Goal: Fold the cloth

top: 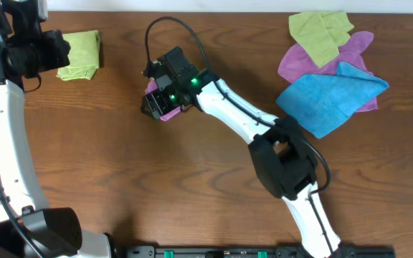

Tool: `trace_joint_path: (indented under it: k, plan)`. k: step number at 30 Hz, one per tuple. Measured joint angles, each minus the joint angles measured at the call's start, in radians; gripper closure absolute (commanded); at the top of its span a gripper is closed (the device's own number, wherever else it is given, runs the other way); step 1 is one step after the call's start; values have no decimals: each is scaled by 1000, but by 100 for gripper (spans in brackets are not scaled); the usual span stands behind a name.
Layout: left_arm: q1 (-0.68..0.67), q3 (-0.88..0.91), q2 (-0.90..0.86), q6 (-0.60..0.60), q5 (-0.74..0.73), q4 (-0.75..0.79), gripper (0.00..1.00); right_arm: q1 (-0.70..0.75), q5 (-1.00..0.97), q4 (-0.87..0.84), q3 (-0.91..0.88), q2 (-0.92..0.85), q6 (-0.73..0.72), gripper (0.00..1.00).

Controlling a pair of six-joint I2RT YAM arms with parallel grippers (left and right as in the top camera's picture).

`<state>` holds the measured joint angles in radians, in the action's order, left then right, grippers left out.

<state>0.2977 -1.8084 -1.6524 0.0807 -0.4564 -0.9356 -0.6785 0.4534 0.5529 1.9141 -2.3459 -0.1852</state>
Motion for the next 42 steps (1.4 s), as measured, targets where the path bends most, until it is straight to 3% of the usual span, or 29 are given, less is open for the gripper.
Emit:
trace_joint_path:
  k: [6,9,12,16,20,25,29,33,36,37,38,42]
  plan:
    - [0,3,-2,7,11,-7,94,107,-46,20,0,65,4,21]
    - [-11,41,-3,27,16,-15,82,162,-111,87,1,170,28,13]
    - [-55,114,-5,37,47,-34,81,191,-230,216,8,299,63,2]
    - [-125,221,-10,43,54,-21,80,206,-372,356,15,418,97,1]
    - [-158,362,9,26,20,22,70,262,-521,527,15,524,115,1]
    - [-185,479,225,-2,76,48,65,303,-681,739,15,686,121,1]
    - [-207,570,453,-44,98,79,64,299,-736,764,-10,900,121,1]
    - [-207,732,536,-110,106,134,61,299,-784,732,-196,1237,133,1]
    - [-207,844,544,-156,115,217,47,299,-801,708,-414,1485,150,1]
    - [-207,878,546,-170,117,258,38,299,-802,667,-498,1561,151,1]
    - [-207,903,546,-183,118,304,27,299,-800,645,-539,1591,151,1]
    - [-207,1004,523,-246,121,520,9,299,-779,537,-732,1654,151,1]
